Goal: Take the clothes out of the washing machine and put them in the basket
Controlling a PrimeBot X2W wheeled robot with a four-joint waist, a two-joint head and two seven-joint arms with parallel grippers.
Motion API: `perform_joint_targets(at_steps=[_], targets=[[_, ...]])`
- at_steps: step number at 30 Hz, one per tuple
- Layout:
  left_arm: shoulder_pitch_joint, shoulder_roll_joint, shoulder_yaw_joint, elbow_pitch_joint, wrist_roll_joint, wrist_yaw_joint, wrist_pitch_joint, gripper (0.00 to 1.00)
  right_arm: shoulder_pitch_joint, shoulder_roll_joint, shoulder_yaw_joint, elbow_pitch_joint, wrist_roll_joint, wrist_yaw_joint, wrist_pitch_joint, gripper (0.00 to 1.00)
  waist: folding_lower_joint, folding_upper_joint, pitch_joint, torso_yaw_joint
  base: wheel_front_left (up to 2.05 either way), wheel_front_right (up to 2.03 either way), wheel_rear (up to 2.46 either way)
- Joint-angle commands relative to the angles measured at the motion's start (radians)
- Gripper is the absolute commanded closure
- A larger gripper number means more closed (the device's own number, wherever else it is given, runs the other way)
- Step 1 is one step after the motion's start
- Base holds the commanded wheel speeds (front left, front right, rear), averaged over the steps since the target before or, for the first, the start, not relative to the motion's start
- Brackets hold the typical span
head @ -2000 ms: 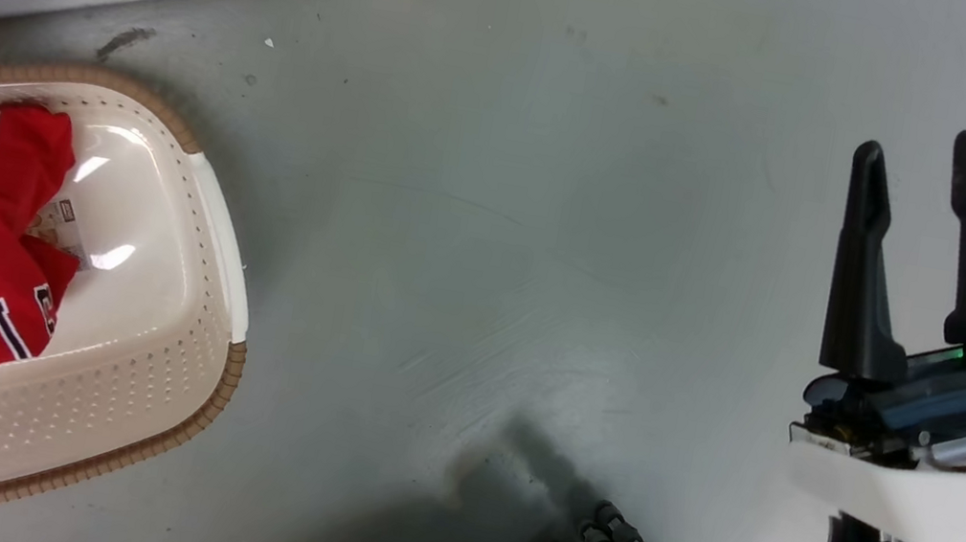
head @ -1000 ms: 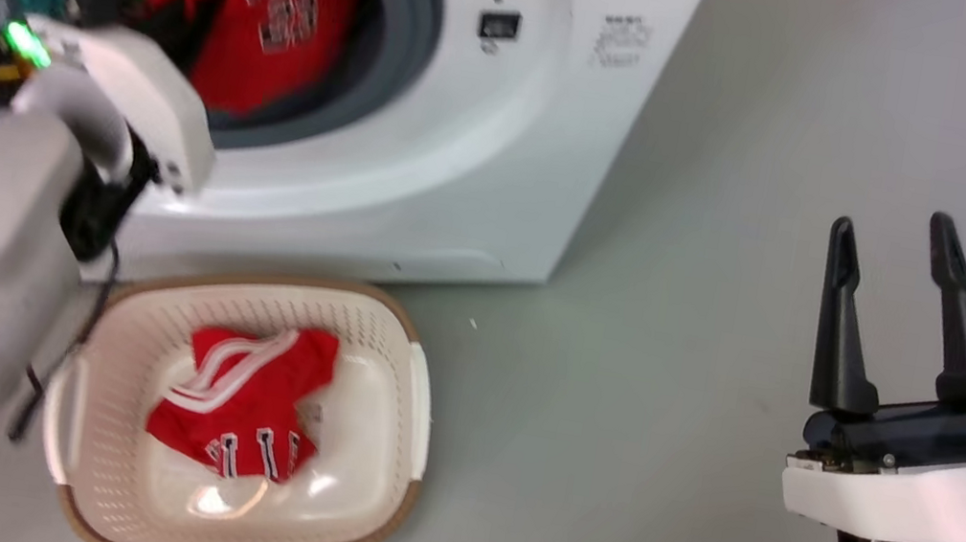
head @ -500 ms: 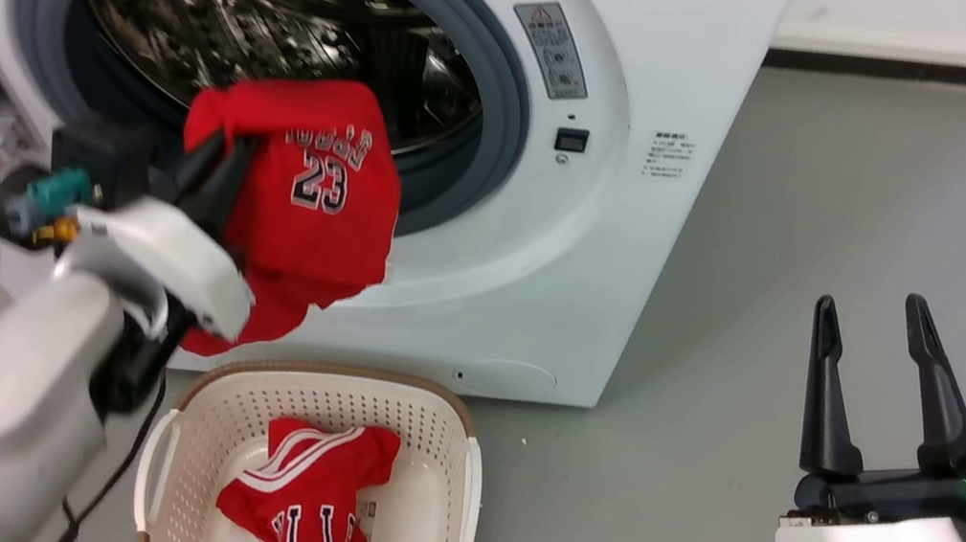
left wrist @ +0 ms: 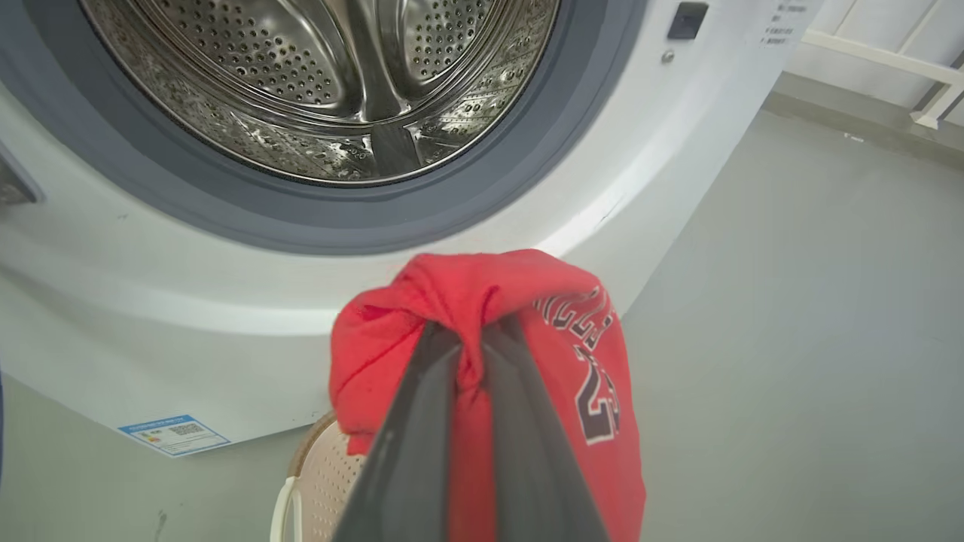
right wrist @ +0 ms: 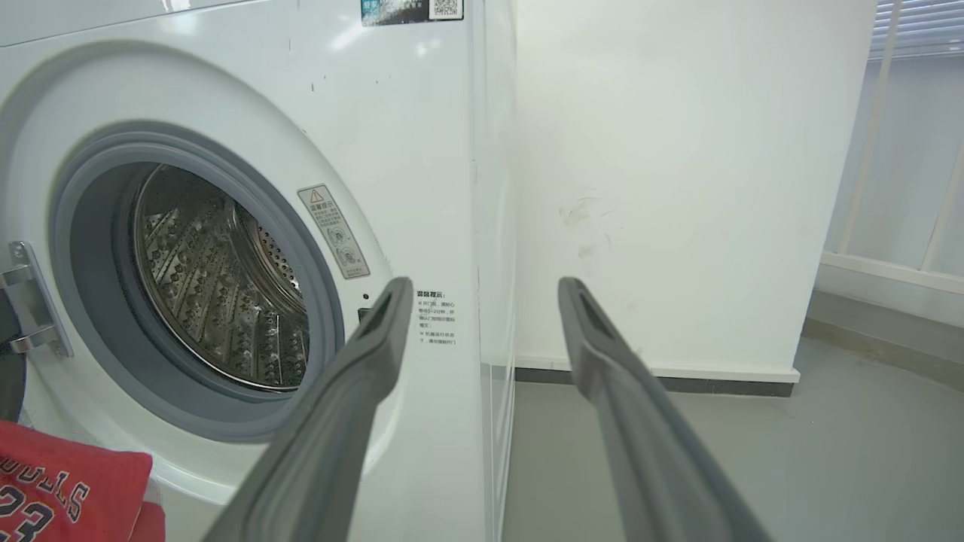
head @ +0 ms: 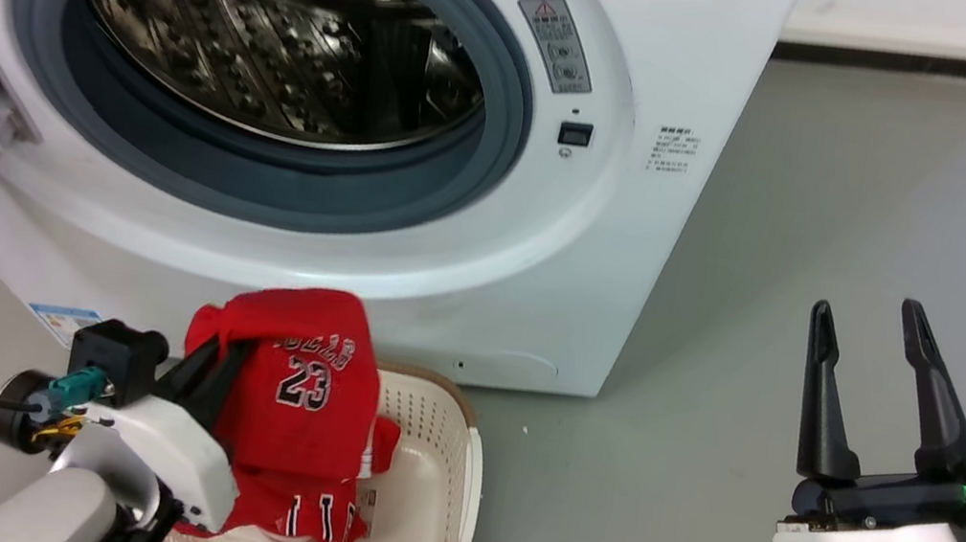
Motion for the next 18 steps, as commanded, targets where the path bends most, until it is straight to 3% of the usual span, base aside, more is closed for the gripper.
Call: perform_joint_targets(at_steps=[1,18], targets=[[0.003,-0.001,0.002,0.019,0.004,-0.003,-0.005,1.00,-0.013,0.002,-0.001,-0.008,-0.003,-0.001,-0.002,0.00,0.0002,0.0000,0.030,-0.009,0.00,0.00,0.00],[-0.240,-0.125,-0.031,0.596,0.054,-0.165,-0.035,1.00,-0.118,0.002,-0.020,-0.098,-0.018,-0.001,-0.002,0.00,0.0002,0.0000,0.373,-0.105,0.00,0.00,0.00]])
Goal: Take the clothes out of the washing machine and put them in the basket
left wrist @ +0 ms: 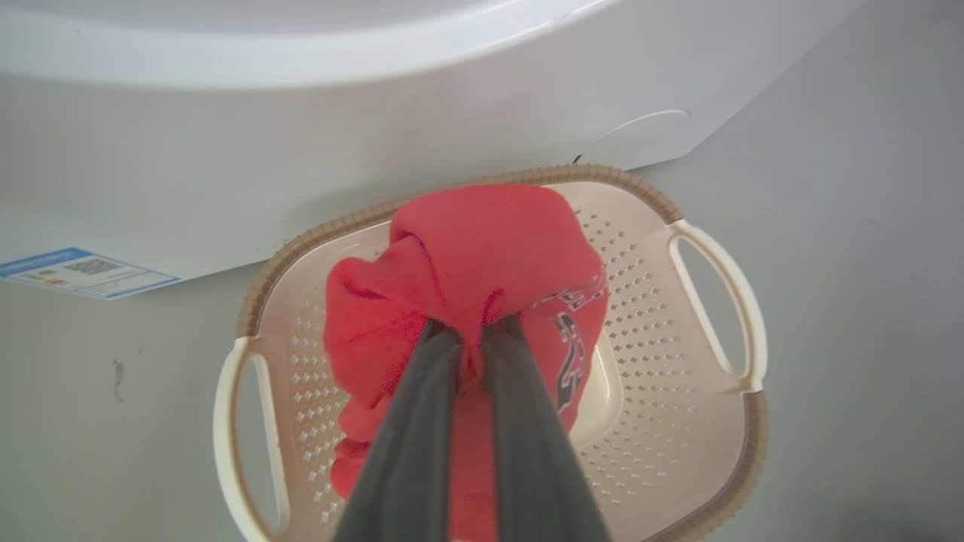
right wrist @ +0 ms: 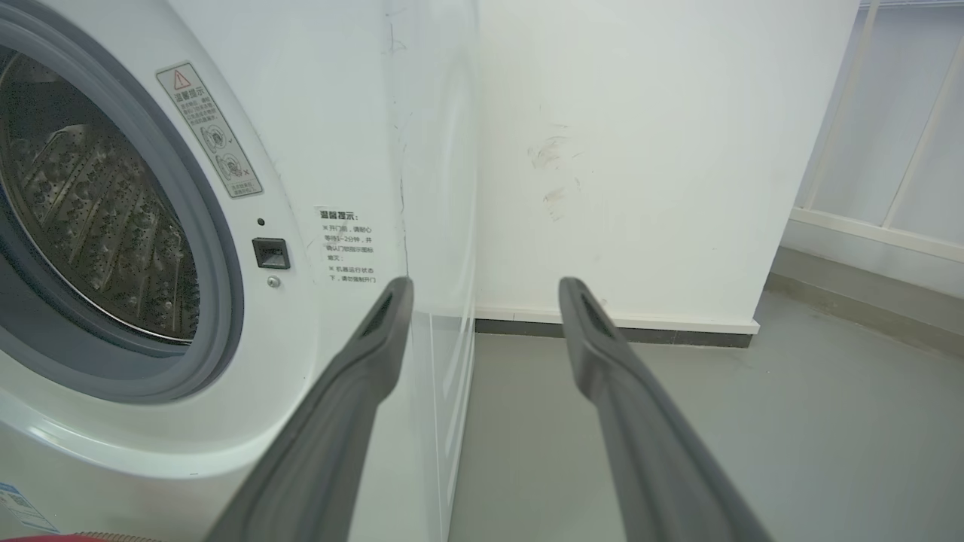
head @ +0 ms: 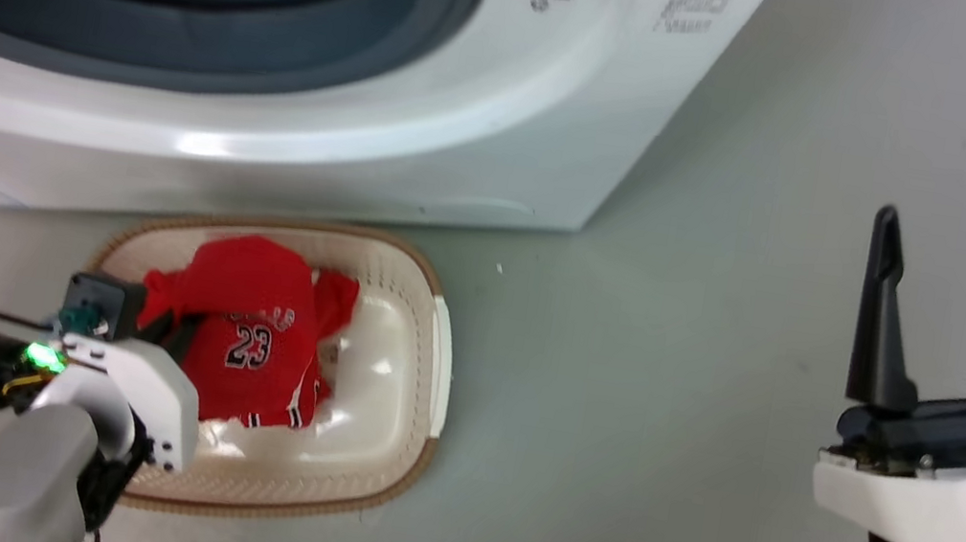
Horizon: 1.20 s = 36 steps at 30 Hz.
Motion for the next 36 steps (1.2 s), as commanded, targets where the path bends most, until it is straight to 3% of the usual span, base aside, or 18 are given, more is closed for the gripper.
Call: perform_joint_targets(at_steps=[1,10,20,21,22,23,24,36], targets=[[-0.033,-0.006,0.004,0.031,0.008,-0.008,-0.004,1.00,-0.023,0.002,-0.001,-0.010,0.005,-0.001,-0.002,0.00,-0.0002,-0.0001,0.083,-0.037,0.00,0.00,0.00],[-0.164,-0.042,0.007,0.241,0.014,-0.055,-0.009,1.00,-0.069,0.002,0.002,-0.042,0.024,-0.001,-0.002,0.00,-0.0002,-0.0001,0.199,-0.079,0.00,0.00,0.00],[-0.249,-0.051,0.021,0.342,0.025,-0.067,-0.009,1.00,-0.083,0.002,-0.008,-0.058,0.019,-0.001,-0.002,0.00,-0.0002,-0.0001,0.267,-0.085,0.00,0.00,0.00],[-0.249,-0.056,0.022,0.344,0.027,-0.067,-0.009,0.85,-0.083,0.002,-0.009,-0.055,0.018,-0.001,-0.002,0.00,-0.0002,-0.0001,0.265,-0.083,0.00,0.00,0.00],[-0.247,-0.062,0.022,0.346,0.032,-0.066,-0.009,0.55,-0.082,0.002,-0.009,-0.051,0.016,-0.001,-0.002,0.00,-0.0002,-0.0001,0.260,-0.080,0.00,0.00,0.00],[-0.243,-0.066,0.024,0.348,0.035,-0.066,-0.009,0.09,-0.083,0.002,-0.006,-0.047,0.014,-0.001,-0.002,0.00,-0.0002,-0.0001,0.255,-0.078,0.00,0.00,0.00],[-0.238,-0.071,0.027,0.349,0.036,-0.061,-0.009,0.00,-0.086,0.002,-0.003,-0.044,0.014,-0.001,-0.002,0.00,-0.0002,-0.0001,0.247,-0.075,0.00,0.00,0.00],[-0.114,-0.108,0.146,0.249,0.039,-0.056,-0.008,0.00,-0.053,0.002,-0.009,0.019,-0.010,-0.001,-0.002,0.00,-0.0002,-0.0001,0.026,-0.007,0.00,0.00,0.00]])
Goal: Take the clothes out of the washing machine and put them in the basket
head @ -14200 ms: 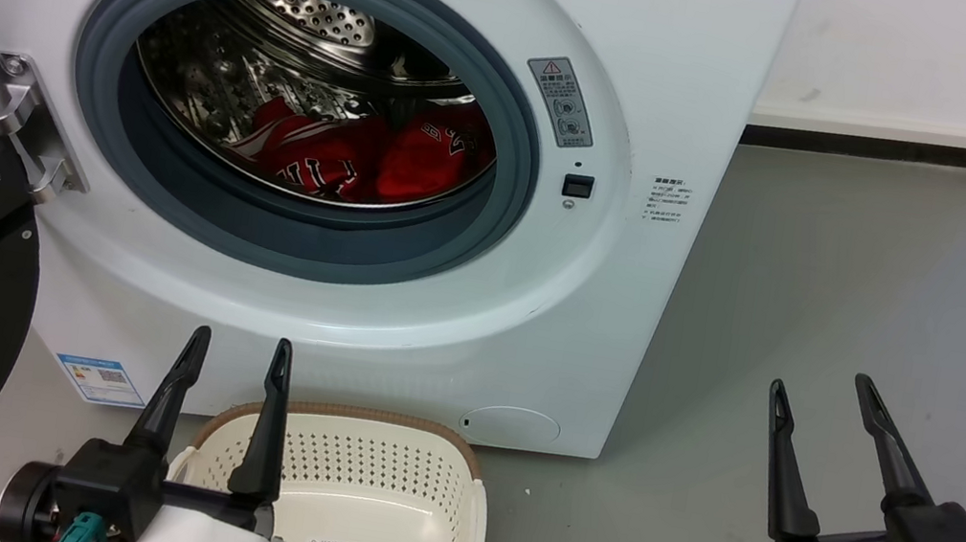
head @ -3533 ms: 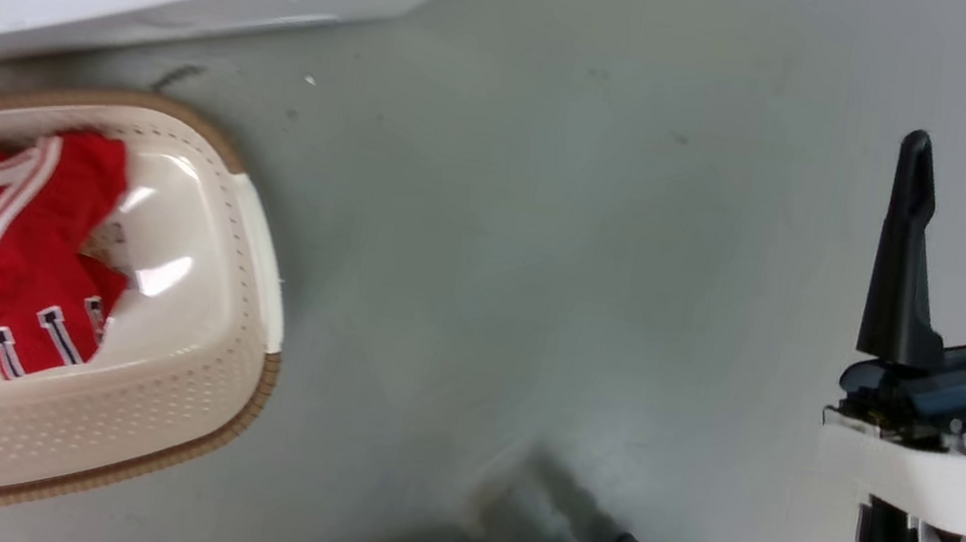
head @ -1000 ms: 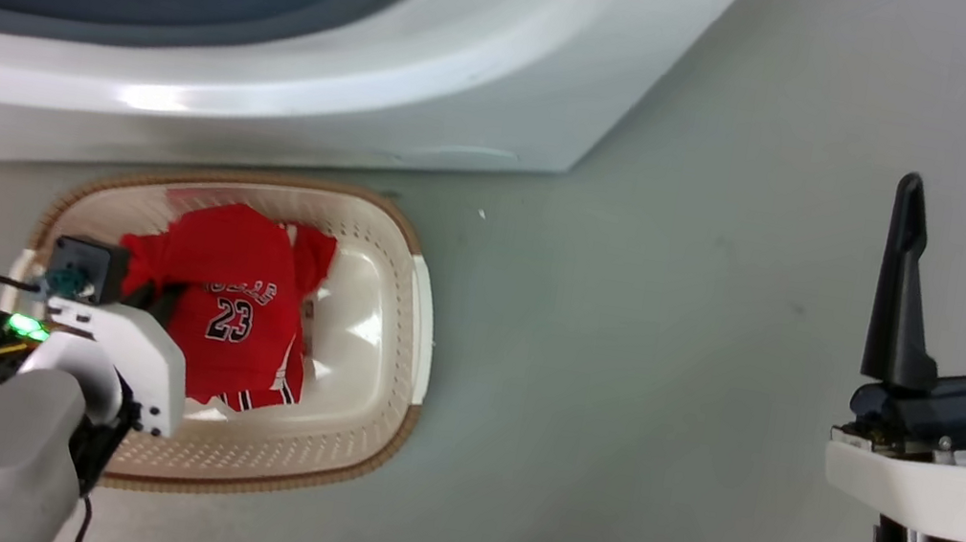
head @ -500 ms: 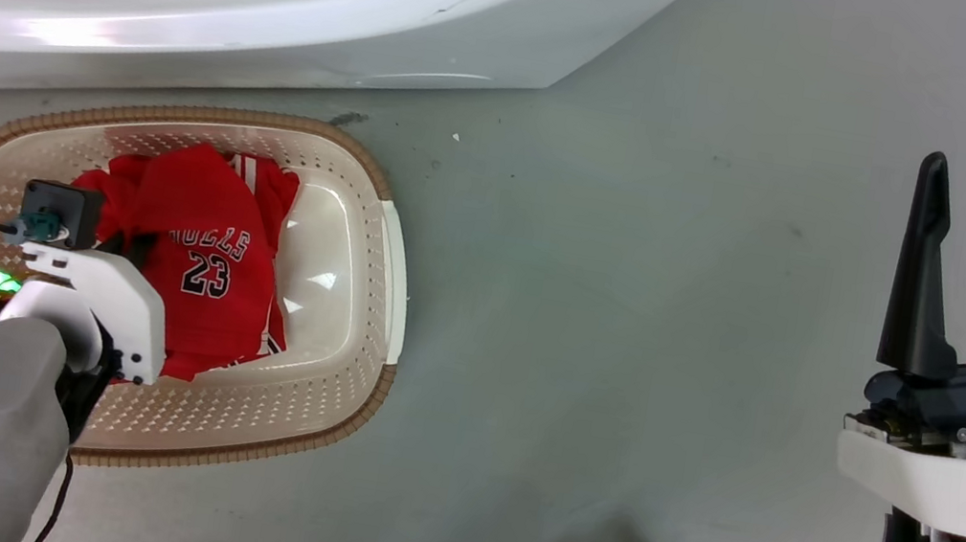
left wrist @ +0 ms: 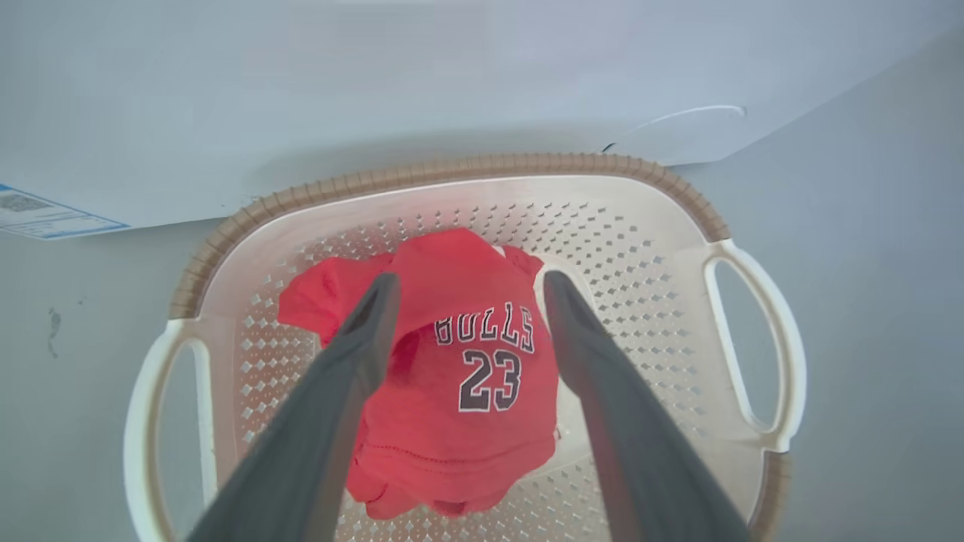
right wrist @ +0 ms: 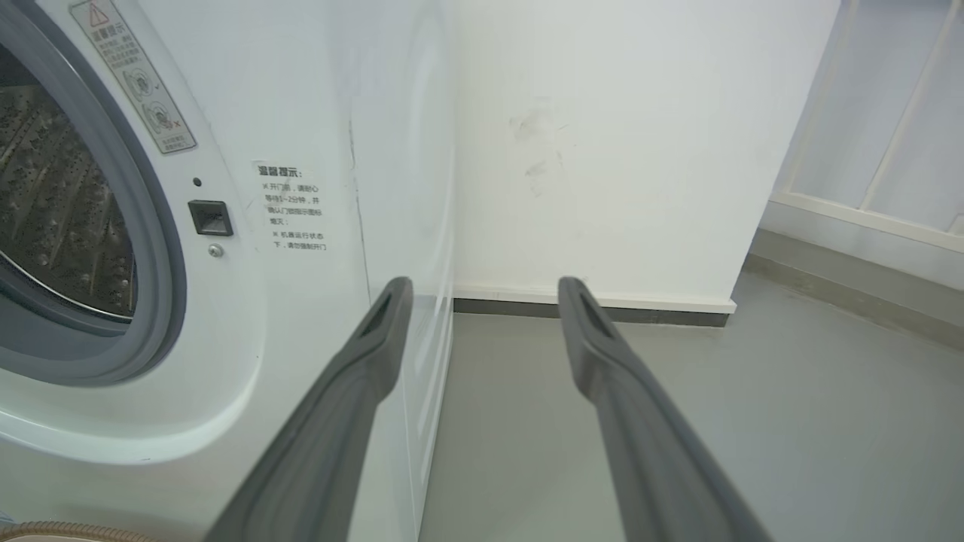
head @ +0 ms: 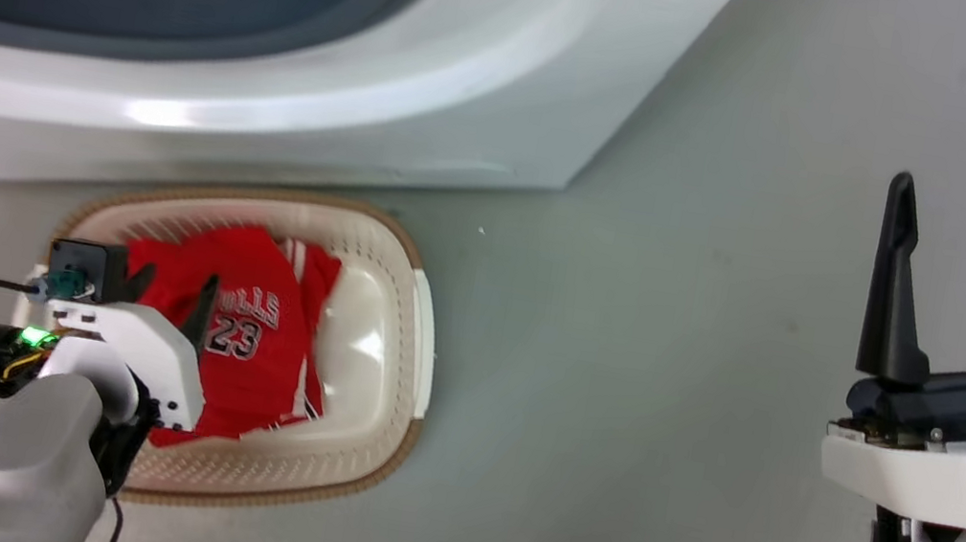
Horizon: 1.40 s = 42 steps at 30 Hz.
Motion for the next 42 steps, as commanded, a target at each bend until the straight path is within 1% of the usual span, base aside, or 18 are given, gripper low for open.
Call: perform_joint_targets(at_steps=[1,8,13,15,16,18,19,22,28,34,38,42], targets=[[0.029,0.001,0.025,-0.039,0.014,0.001,-0.002,0.00,0.016,0.001,-0.009,0.013,-0.009,-0.001,-0.002,0.00,0.0000,0.0000,-0.096,0.042,0.00,0.00,0.00],[0.145,-0.002,0.152,-0.256,0.111,0.022,-0.002,0.00,0.061,0.001,-0.054,0.054,-0.008,-0.001,-0.002,0.00,0.0000,0.0000,-0.258,0.108,0.00,0.00,0.00],[0.230,-0.015,0.268,-0.439,0.183,0.034,-0.003,0.00,0.094,0.001,-0.060,0.073,-0.007,-0.001,-0.002,0.00,0.0000,0.0000,-0.342,0.148,0.00,0.00,0.00],[0.262,-0.018,0.312,-0.522,0.227,0.047,-0.003,0.00,0.110,0.001,-0.059,0.080,-0.008,-0.001,-0.002,0.00,0.0000,0.0000,-0.369,0.160,0.00,0.00,0.00],[0.281,-0.010,0.332,-0.572,0.262,0.063,-0.003,0.00,0.118,0.001,-0.057,0.085,-0.007,-0.001,-0.002,0.00,0.0000,0.0000,-0.380,0.162,0.00,0.00,0.00],[0.330,-0.016,0.380,-0.668,0.312,0.091,-0.003,0.00,0.134,0.001,-0.053,0.094,-0.009,-0.001,-0.002,0.00,0.0000,0.0000,-0.403,0.166,0.00,0.00,0.00],[0.330,-0.016,0.380,-0.668,0.312,0.091,-0.003,0.00,0.134,0.001,-0.053,0.094,-0.009,-0.001,-0.002,0.00,0.0000,0.0000,-0.403,0.166,0.00,0.00,0.00],[0.419,-0.049,0.436,-0.795,0.366,0.116,-0.002,0.00,0.161,0.001,-0.053,0.106,-0.003,-0.001,-0.002,0.00,0.0000,0.0000,-0.430,0.166,0.00,0.00,0.00],[0.579,-0.108,0.504,-0.986,0.450,0.115,-0.002,0.00,0.209,0.001,-0.045,0.116,0.007,-0.001,-0.002,0.00,0.0000,0.0000,-0.466,0.154,0.00,0.00,0.00],[0.705,-0.181,0.559,-1.119,0.528,0.114,-0.002,0.00,0.263,0.001,-0.055,0.145,0.003,-0.001,-0.002,0.00,0.0000,0.0000,-0.505,0.137,0.00,0.00,0.00],[0.755,-0.211,0.568,-1.132,0.573,0.099,-0.002,0.00,0.283,0.001,-0.056,0.158,0.006,-0.001,-0.002,0.00,0.0000,0.0000,-0.518,0.129,0.00,0.00,0.00],[0.775,-0.227,0.576,-1.134,0.605,0.088,-0.002,0.00,0.293,0.001,-0.051,0.168,0.002,-0.001,-0.002,0.00,0.0000,0.0000,-0.524,0.125,0.00,0.00,0.00]])
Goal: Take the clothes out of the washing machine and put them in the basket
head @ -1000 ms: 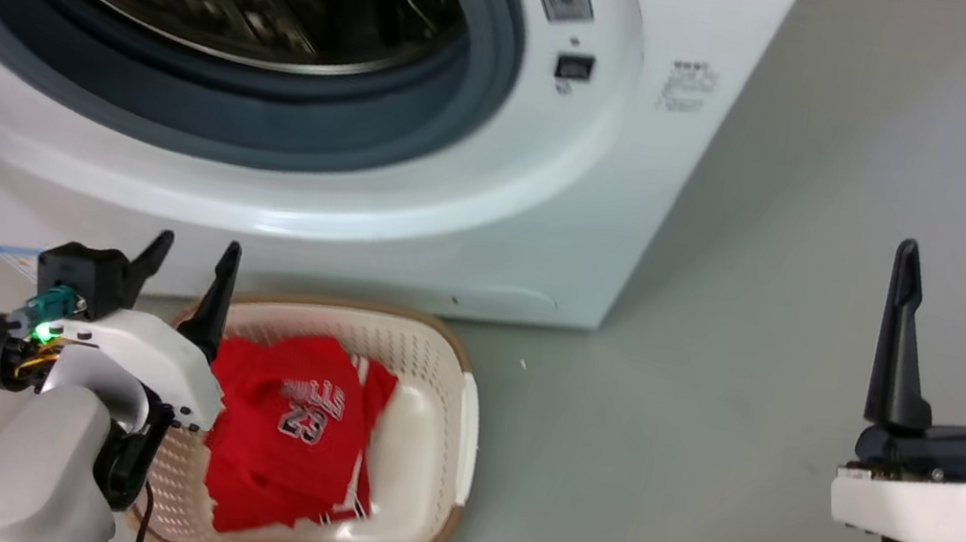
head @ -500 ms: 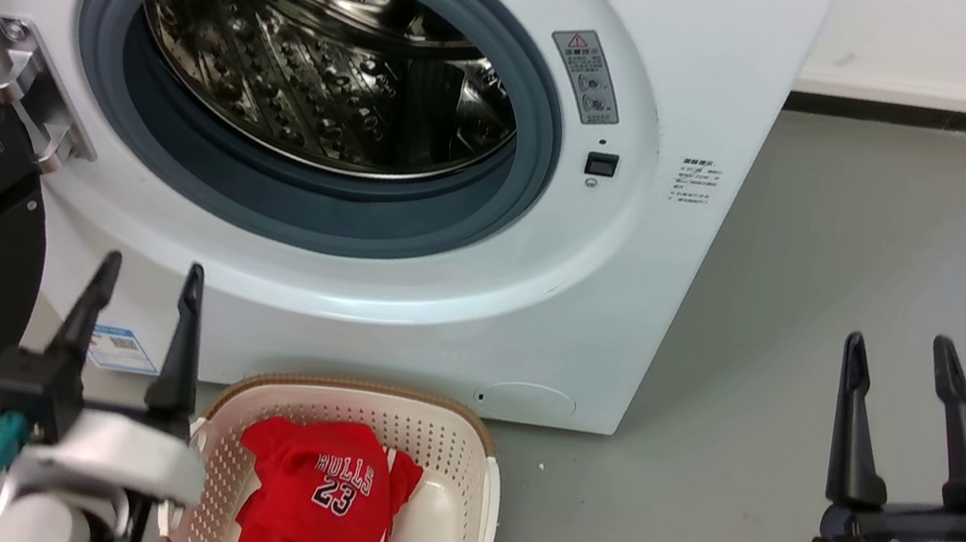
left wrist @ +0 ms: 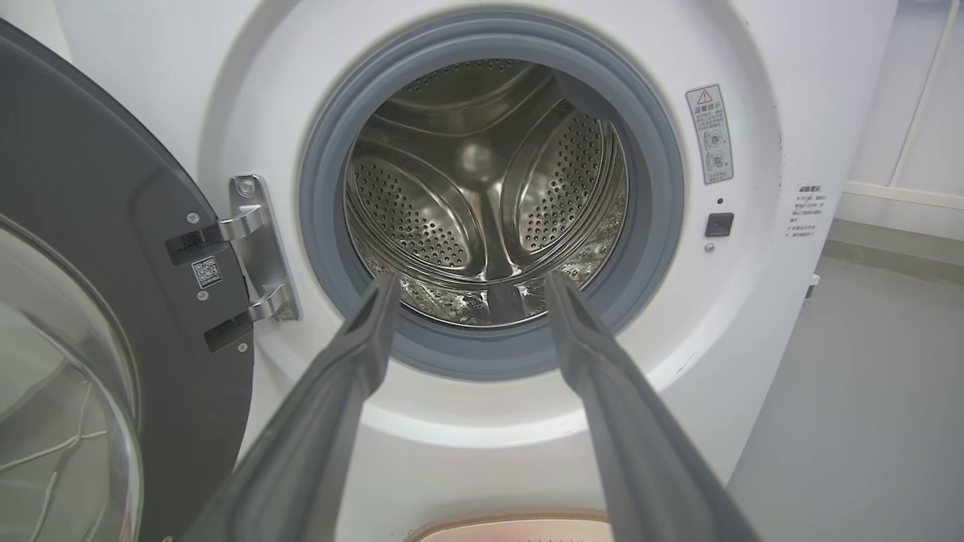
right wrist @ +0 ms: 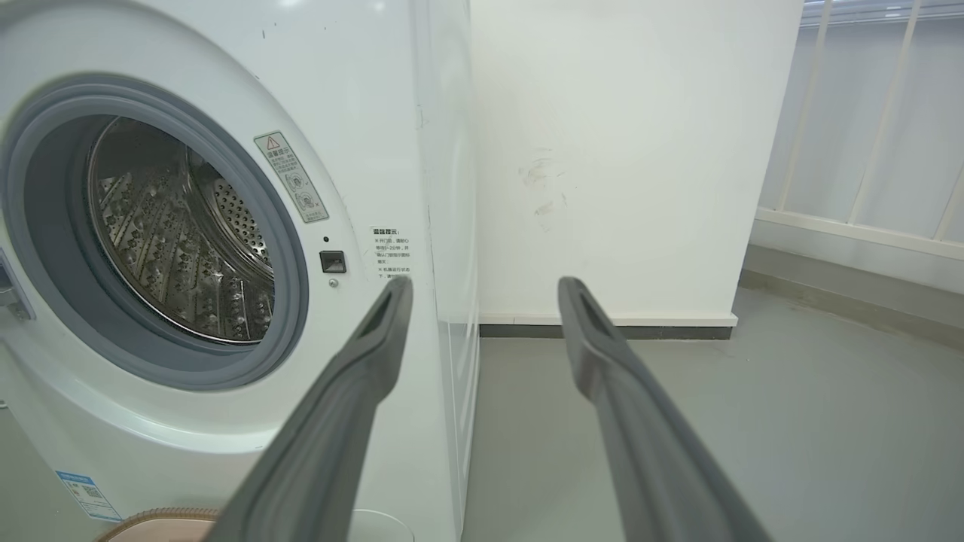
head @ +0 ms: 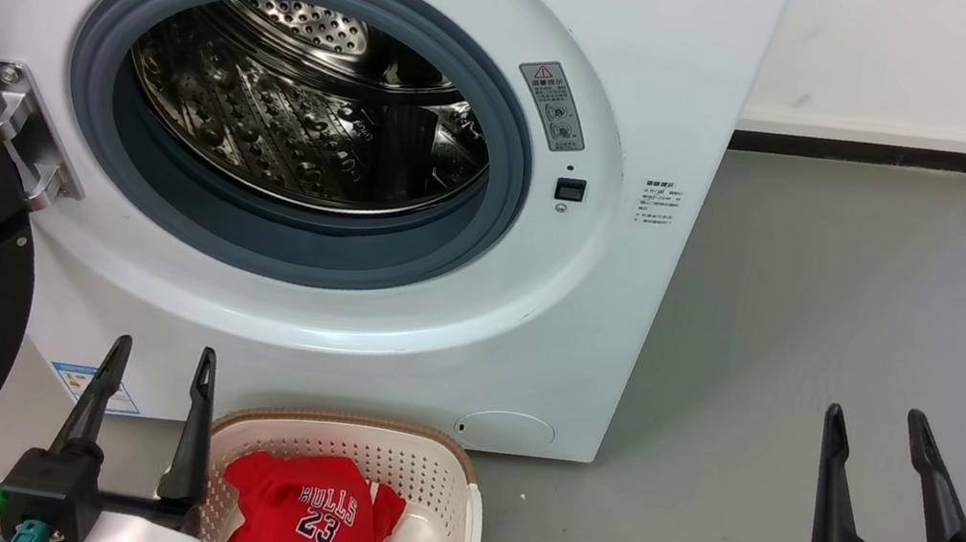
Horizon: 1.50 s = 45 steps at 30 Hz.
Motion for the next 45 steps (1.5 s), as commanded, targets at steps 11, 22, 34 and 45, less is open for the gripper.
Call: perform_joint_targets(at_steps=[11,22,34,45], targets=[[0.016,-0.031,0.036,-0.017,0.023,-0.032,-0.002,0.00,0.001,0.001,0.009,0.008,-0.008,-0.001,-0.002,0.00,0.0002,0.0000,-0.002,-0.007,0.00,0.00,0.00],[0.025,-0.051,0.059,-0.009,0.031,-0.052,-0.002,0.00,-0.001,0.001,0.011,0.008,-0.002,-0.001,-0.002,0.00,0.0002,0.0000,-0.003,-0.013,0.00,0.00,0.00],[0.001,-0.061,0.072,0.045,-0.051,-0.057,0.032,1.00,0.013,-0.003,0.017,0.039,0.089,0.000,0.014,1.00,0.0002,0.0000,-0.002,-0.010,0.00,0.00,0.00],[-0.033,-0.063,0.074,0.083,-0.347,-0.069,0.097,1.00,-0.019,-0.020,0.019,0.079,0.400,0.000,0.071,1.00,0.0002,0.0000,-0.004,-0.004,0.00,0.00,0.00]])
